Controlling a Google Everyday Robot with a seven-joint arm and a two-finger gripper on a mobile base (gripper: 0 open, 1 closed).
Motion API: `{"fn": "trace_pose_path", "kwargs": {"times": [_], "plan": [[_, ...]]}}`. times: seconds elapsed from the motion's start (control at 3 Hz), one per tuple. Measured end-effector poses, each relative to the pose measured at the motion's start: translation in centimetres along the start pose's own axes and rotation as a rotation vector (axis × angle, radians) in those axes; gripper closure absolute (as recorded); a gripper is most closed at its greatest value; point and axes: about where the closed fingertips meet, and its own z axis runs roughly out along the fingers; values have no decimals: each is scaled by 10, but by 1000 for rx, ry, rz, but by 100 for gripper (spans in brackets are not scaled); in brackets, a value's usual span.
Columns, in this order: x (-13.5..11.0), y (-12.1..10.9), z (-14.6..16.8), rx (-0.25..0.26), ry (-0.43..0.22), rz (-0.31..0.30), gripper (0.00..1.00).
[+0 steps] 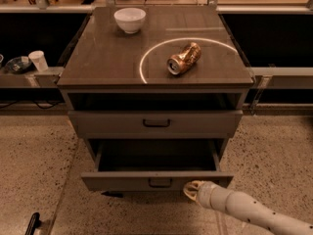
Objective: Close middle drawer
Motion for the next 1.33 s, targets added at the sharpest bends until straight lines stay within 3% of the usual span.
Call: {"fn": "trace_pose_path", "kwargs": {"times": [0.33, 0.67, 1.0, 1.33], "plan": [[-4, -33, 6, 34, -107, -20, 83], [-3, -51, 11, -4, -180, -33, 59], [-3, -52, 11, -36, -208, -39, 28], [-3, -52, 11, -36, -208, -39, 5]]}}
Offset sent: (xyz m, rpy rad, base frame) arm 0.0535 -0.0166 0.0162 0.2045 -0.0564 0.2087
